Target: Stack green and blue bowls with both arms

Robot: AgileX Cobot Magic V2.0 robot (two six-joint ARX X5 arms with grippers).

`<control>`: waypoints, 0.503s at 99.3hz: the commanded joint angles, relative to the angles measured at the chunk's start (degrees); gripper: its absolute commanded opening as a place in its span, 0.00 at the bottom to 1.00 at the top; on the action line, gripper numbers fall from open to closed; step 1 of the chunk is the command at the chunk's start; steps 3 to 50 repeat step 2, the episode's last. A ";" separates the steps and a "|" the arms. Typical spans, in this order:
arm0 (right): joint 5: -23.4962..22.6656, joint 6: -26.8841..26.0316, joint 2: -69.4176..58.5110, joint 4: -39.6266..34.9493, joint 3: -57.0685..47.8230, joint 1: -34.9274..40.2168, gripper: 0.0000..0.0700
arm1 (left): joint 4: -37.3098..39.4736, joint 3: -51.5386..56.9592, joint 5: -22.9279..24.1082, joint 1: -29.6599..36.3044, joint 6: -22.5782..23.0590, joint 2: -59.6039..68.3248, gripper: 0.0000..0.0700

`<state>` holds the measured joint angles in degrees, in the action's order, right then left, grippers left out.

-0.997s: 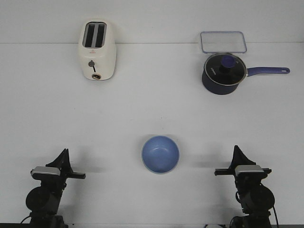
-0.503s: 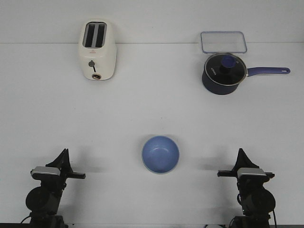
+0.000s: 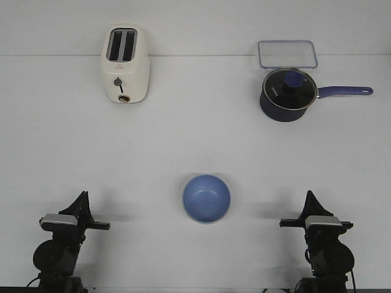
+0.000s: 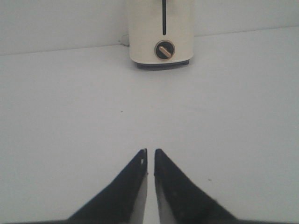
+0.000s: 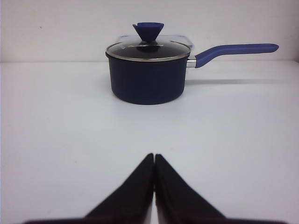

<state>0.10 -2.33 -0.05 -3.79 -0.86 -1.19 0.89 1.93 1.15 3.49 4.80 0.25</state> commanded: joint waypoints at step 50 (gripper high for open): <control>-0.11 0.50 -0.02 0.79 0.13 0.00 0.00 | 0.74 -1.14 -0.09 -0.04 -0.37 -0.07 0.02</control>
